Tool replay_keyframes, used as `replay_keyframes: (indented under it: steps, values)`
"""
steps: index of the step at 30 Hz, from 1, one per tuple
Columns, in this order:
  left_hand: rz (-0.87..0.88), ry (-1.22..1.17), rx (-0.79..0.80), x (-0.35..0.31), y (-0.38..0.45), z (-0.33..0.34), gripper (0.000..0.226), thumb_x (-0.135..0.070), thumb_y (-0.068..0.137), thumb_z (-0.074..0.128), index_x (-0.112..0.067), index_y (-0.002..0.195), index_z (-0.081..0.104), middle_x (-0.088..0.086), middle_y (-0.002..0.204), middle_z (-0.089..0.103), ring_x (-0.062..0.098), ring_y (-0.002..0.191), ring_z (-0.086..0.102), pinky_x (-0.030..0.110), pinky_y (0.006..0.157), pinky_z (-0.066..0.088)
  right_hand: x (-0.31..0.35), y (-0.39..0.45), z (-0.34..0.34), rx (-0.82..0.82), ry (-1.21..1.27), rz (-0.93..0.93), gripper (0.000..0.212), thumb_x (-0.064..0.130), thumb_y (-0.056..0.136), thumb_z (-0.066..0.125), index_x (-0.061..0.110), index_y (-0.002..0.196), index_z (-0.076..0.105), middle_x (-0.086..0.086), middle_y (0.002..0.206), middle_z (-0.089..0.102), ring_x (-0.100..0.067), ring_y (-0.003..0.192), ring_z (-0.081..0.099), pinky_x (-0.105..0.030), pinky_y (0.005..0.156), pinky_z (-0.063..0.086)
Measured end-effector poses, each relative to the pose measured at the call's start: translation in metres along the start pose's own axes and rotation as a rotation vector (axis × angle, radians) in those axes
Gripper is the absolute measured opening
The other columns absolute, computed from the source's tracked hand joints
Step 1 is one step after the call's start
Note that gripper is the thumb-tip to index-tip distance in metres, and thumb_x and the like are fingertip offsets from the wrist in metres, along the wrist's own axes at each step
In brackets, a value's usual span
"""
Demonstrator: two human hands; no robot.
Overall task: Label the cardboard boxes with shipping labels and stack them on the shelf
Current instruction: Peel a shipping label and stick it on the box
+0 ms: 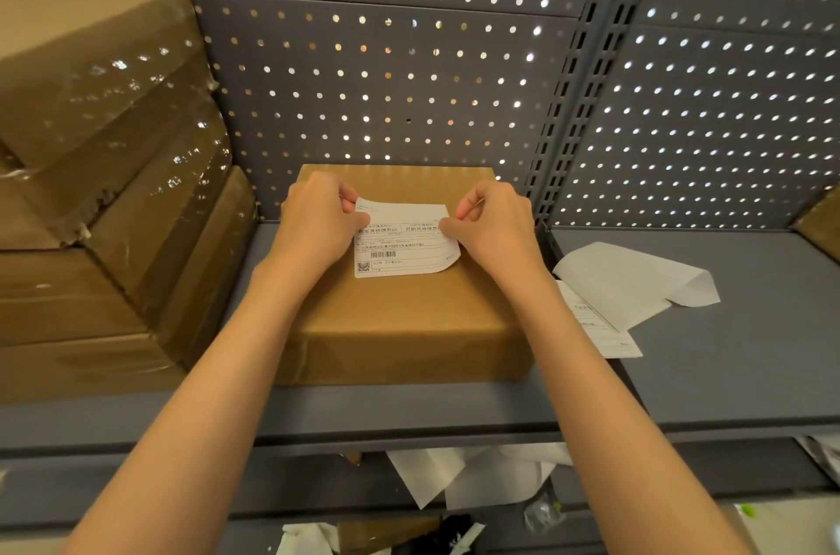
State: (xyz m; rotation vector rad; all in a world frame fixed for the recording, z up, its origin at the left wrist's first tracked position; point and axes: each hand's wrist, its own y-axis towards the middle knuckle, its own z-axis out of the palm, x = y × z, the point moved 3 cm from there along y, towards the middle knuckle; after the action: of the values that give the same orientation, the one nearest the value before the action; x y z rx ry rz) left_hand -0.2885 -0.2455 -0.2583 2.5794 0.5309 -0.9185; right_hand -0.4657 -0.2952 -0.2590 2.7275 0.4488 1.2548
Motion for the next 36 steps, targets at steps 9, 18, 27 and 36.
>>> replay_keyframes:
  steps: [9,18,27,36]
  values:
    - [0.083,0.184,-0.021,-0.006,-0.004,-0.001,0.022,-0.018,0.083,0.068,0.000,0.095,0.066,0.016,0.094,0.067,0.034,0.096,0.058,0.039,0.085,0.043,0.001,0.001,0.000,-0.010,-0.013,0.001,0.009,0.007,0.079,0.070,0.006,0.078,0.061,0.009,0.066,0.050,-0.015,0.079,0.055,-0.029,0.071,0.043]
    - [0.033,0.380,-0.091,-0.009,-0.008,-0.012,0.061,-0.038,0.074,0.076,-0.006,0.117,0.049,0.015,0.117,0.054,0.036,0.108,0.052,0.044,0.083,0.043,-0.001,0.000,0.002,-0.031,-0.066,-0.024,0.012,0.014,0.082,0.069,0.011,0.079,0.057,0.010,0.068,0.047,-0.013,0.078,0.052,-0.027,0.069,0.040]
    - [0.463,0.243,0.044,-0.024,-0.026,0.009,0.030,-0.018,0.099,0.037,-0.005,0.119,0.056,0.014,0.119,0.057,0.030,0.109,0.048,0.034,0.091,0.033,0.029,-0.014,0.012,0.127,-0.053,-0.323,0.042,0.027,0.103,0.031,0.009,0.074,0.056,-0.004,0.074,0.058,-0.023,0.074,0.051,-0.035,0.069,0.035]
    - [0.359,0.304,0.353,-0.009,-0.033,0.022,0.048,-0.025,0.103,0.021,-0.013,0.149,0.016,0.006,0.157,0.014,0.015,0.145,0.012,0.023,0.114,0.004,0.023,-0.025,0.034,0.436,-0.359,-0.337,0.053,0.041,0.103,0.014,0.018,0.149,0.025,-0.002,0.157,0.023,-0.018,0.146,0.013,-0.032,0.117,0.006]
